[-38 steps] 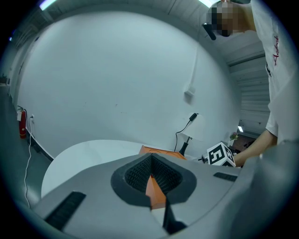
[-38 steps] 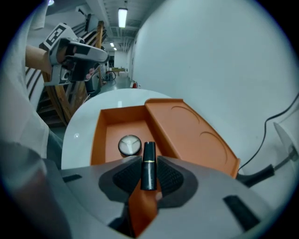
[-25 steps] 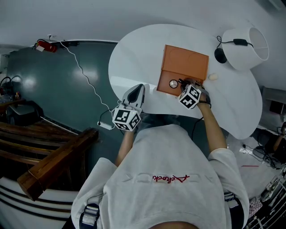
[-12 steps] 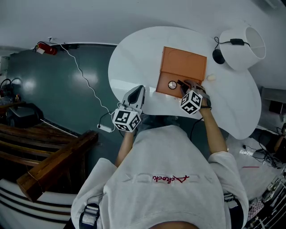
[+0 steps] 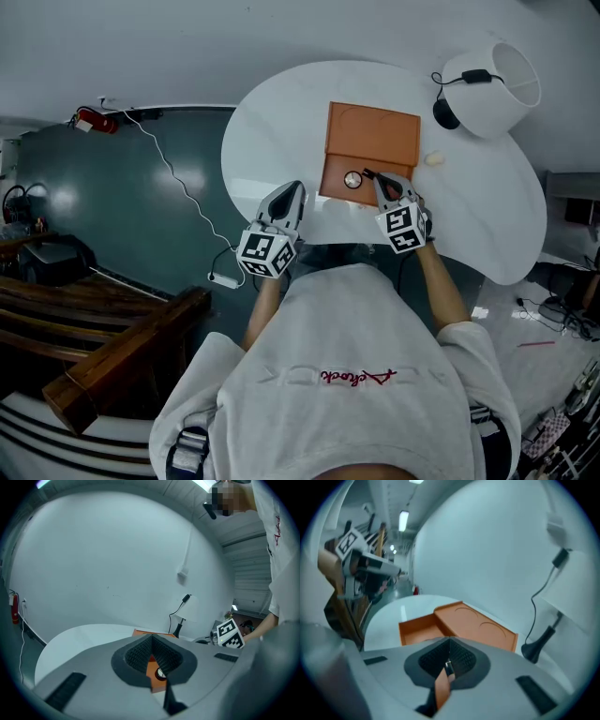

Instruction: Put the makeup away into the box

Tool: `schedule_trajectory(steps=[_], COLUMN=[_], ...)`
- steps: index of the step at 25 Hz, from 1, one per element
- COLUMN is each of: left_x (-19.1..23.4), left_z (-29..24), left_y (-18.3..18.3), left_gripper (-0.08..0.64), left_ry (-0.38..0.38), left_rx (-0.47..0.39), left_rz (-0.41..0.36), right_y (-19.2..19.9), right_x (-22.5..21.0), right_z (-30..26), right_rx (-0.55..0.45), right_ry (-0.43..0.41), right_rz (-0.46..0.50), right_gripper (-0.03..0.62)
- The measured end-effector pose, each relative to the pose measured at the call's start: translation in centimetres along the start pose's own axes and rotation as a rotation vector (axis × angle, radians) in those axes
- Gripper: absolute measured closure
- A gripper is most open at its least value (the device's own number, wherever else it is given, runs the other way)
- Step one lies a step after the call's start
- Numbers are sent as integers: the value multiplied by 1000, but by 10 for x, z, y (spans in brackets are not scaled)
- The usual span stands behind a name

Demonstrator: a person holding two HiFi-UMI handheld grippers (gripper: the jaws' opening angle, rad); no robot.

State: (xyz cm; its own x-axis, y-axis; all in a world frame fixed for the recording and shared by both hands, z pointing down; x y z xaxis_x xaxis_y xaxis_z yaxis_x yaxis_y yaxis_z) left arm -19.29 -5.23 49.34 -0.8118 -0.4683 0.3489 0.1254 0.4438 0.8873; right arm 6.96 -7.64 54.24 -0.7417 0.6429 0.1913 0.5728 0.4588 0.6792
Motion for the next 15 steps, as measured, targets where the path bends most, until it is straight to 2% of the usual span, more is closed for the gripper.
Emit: schedule_trajectory(steps=[3, 6, 10, 15], left_x=[-8, -18, -35, -61], left_z=[-8, -22, -41, -69], left_y=[-3, -8, -10, -11], left_gripper=[551, 551, 551, 551], left_ry=[26, 67, 137, 227], left_rx=[6, 14, 34, 63], left_rz=[-14, -33, -60, -92], right_y=[-2, 3, 17, 48], right_x=[-10, -20, -31, -46], right_z=[23, 41, 62, 88], right_rx=[-126, -200, -242, -234], right_ry=[10, 35, 102, 208], right_rz=[-217, -355, -457, -530], right_gripper=[572, 572, 572, 572])
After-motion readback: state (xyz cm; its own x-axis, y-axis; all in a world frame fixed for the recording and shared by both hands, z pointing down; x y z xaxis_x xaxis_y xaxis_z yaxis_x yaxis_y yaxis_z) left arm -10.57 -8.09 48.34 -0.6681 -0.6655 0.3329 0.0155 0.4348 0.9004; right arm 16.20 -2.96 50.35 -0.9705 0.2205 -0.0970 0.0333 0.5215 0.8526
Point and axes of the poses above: the fingertips, and each gripper's own axes: z backward along the fingers, x to its left, y out of its underside, the point moved 9 cm from there along z, backward along the fingers, and after that the axes turned 4 degrees about x, right-handed, at the moved point
